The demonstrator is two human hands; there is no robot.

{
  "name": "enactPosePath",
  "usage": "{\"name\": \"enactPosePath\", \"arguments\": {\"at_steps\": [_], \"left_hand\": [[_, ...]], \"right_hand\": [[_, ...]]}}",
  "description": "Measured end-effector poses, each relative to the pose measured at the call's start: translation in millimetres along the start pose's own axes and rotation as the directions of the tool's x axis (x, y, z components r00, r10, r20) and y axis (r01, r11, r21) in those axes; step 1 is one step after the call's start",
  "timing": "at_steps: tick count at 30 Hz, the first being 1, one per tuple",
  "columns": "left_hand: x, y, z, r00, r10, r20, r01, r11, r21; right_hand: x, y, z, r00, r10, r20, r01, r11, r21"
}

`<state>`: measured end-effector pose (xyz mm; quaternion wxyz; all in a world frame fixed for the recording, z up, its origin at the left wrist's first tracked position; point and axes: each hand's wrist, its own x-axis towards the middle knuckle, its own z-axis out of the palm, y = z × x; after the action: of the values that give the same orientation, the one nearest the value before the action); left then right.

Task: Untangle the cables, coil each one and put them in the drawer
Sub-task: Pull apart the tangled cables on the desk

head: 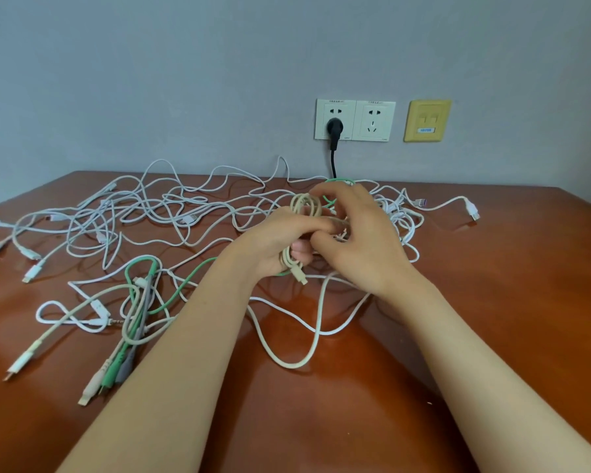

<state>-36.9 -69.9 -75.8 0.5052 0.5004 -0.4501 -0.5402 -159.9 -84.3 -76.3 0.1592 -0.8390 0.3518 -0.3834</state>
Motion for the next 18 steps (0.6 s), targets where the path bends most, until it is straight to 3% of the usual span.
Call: {"name": "enactPosePath", "arguments": {"at_steps": [6, 13, 18], "left_hand": [[-6, 2, -4, 0.987, -0.086, 0.133, 0.091, 0.995, -0.03], [-1, -3, 2, 0.992, -0.119, 0.05, 0.118, 0.993, 0.011], [-5, -8, 15, 0.97, -0.1, 0.221, 0.113, 0.993, -0.046]], "right_hand": [[3, 14, -8, 0.998, 0.058, 0.024, -0.063, 0.962, 0.265], [7, 14, -8, 0.995, 0.069, -0.068, -0.033, 0.905, 0.424], [10, 17, -3, 0.977, 0.123, -0.174, -0.025, 0.877, 0.48]]}}
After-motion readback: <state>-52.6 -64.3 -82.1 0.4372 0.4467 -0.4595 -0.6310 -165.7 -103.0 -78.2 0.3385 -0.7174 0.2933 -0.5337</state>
